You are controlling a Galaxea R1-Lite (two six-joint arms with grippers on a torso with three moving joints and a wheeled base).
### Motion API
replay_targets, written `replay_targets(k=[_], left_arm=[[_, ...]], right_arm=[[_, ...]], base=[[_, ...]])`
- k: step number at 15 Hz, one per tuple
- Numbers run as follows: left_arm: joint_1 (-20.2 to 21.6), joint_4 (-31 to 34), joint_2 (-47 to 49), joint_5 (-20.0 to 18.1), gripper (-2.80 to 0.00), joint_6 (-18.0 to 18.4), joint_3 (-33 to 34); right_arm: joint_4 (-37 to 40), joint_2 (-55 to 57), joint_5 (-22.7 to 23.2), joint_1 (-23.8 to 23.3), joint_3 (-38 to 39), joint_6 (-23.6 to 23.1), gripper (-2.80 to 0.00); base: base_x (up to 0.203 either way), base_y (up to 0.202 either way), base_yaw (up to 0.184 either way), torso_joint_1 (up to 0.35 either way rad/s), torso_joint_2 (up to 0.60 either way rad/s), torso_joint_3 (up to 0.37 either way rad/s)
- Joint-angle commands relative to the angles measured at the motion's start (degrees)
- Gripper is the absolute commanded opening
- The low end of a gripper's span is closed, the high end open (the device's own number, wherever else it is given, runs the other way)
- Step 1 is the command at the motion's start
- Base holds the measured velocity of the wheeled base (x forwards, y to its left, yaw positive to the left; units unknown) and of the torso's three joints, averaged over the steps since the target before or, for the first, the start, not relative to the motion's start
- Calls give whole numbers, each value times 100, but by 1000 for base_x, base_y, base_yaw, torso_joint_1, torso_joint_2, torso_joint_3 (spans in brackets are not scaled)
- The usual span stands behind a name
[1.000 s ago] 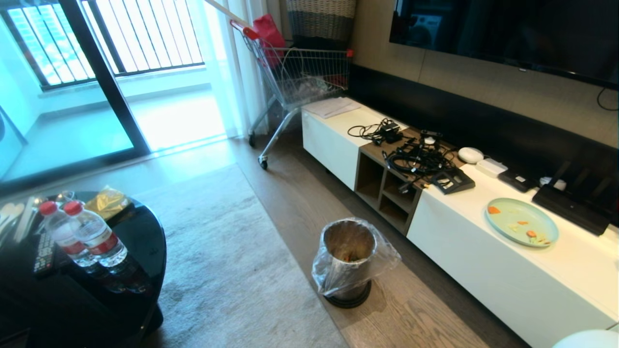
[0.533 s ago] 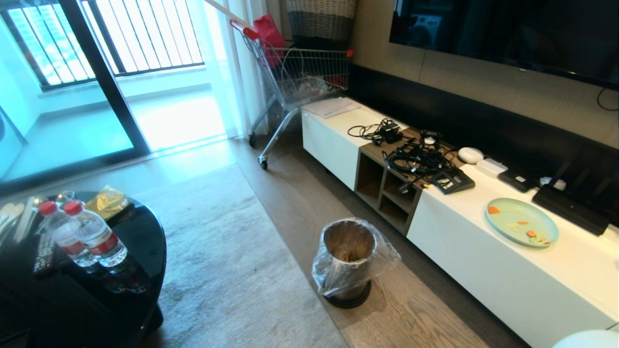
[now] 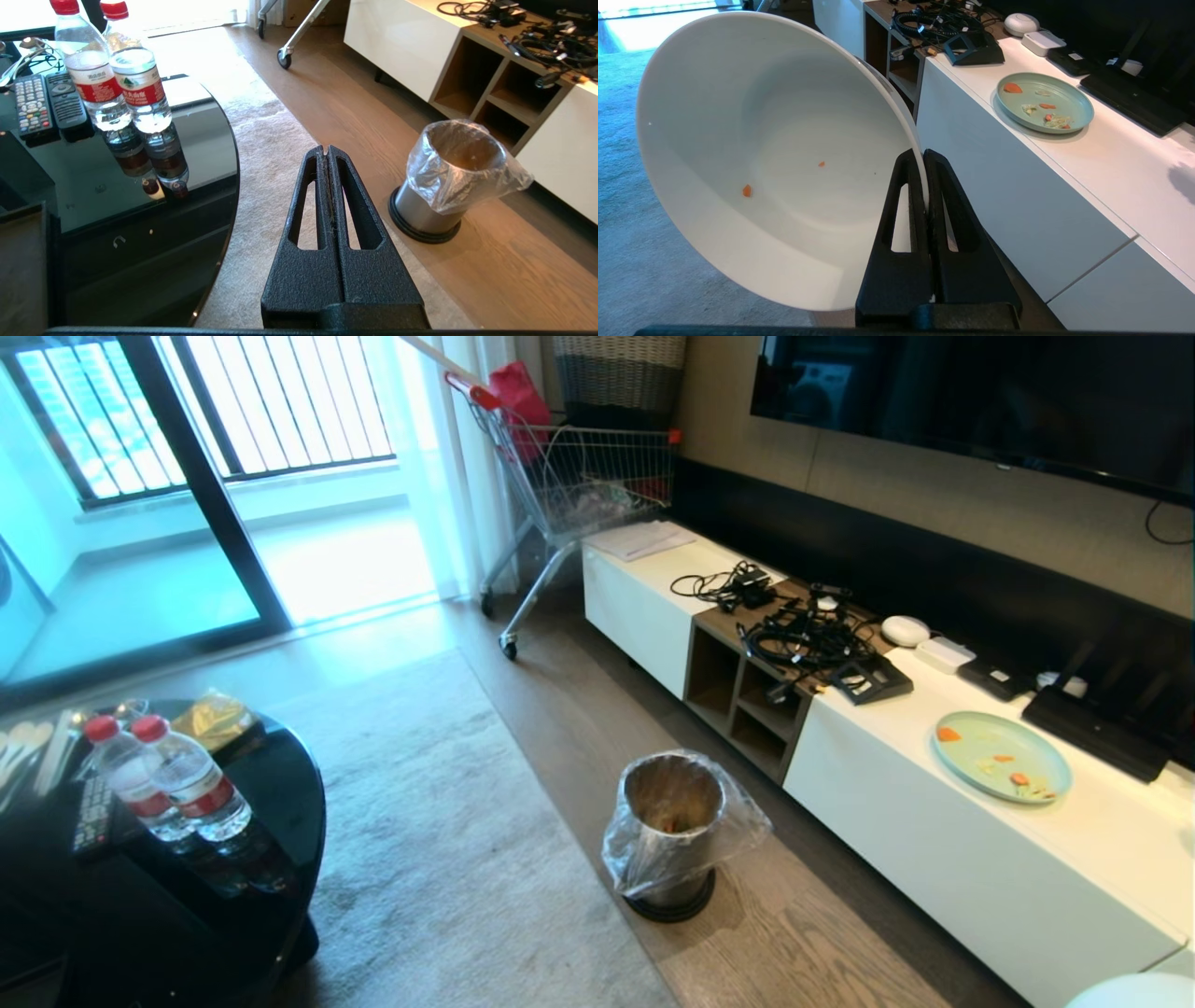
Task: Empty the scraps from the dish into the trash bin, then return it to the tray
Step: Put the bowl back to the table
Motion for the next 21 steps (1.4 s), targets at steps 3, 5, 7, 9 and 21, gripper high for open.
replay_targets(k=[3, 5, 7, 9, 21], left_arm=[[0, -1, -2, 5, -280, -6, 0], [0, -10, -2, 5, -280, -6, 0], [0, -4, -2, 5, -280, -6, 0], [0, -10, -2, 5, -280, -6, 0], [0, -1, -2, 5, -280, 3, 0]], right_arm=[[-1, 0, 4, 0, 0, -7, -280], [-1, 9, 4, 0, 0, -7, -280], [-1, 1, 4, 0, 0, -7, -280], [-1, 0, 4, 0, 0, -7, -280], [-1, 9, 4, 0, 0, -7, -280]], base=[[-187, 0, -1, 0, 1, 2], [-185, 0, 0, 1, 1, 2], [-184, 0, -1, 1, 5, 3], [-184, 0, -3, 5, 2, 3], [-24, 0, 0, -1, 1, 0]])
